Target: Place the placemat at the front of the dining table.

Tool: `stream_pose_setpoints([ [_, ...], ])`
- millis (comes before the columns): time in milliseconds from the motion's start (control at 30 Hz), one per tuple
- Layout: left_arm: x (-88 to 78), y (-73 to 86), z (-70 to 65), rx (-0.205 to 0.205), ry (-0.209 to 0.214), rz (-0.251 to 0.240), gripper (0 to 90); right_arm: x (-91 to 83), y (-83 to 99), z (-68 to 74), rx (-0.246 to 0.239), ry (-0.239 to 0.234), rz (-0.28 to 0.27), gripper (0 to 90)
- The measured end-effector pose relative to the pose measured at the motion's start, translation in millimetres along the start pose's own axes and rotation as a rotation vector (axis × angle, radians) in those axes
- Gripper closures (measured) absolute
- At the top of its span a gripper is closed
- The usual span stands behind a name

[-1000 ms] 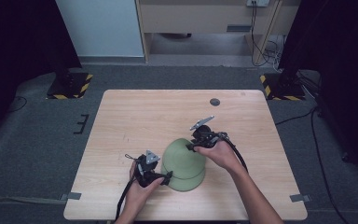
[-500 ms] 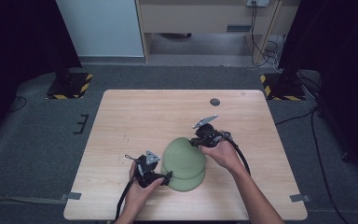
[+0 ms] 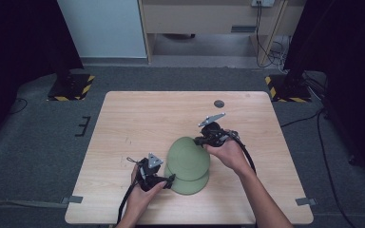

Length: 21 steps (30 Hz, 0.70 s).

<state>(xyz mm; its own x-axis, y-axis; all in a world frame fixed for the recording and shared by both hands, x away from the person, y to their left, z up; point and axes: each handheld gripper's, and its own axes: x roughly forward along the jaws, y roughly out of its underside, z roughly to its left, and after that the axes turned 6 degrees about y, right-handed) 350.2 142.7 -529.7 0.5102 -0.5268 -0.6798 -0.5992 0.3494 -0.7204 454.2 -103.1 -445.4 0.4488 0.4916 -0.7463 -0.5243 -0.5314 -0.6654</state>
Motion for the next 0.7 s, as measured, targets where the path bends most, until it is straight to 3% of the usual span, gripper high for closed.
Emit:
stream_pose_setpoints([
  [233,-10.6,-3.7,9.4,-0.028,-0.02,-0.041,2.7,-7.4,-5.6,-1.4,0.009,0.001,-0.024,86.0],
  [500,-22.6,-3.6,34.0,-0.049,-0.104,-0.06,2.7,-7.7,-9.3,-0.8,0.006,-0.002,-0.03,86.0],
  [700,-27.8,0.9,52.6,-0.107,-0.133,-0.054,2.5,-8.7,-10.8,-2.6,0.011,0.003,-0.033,86.0],
])
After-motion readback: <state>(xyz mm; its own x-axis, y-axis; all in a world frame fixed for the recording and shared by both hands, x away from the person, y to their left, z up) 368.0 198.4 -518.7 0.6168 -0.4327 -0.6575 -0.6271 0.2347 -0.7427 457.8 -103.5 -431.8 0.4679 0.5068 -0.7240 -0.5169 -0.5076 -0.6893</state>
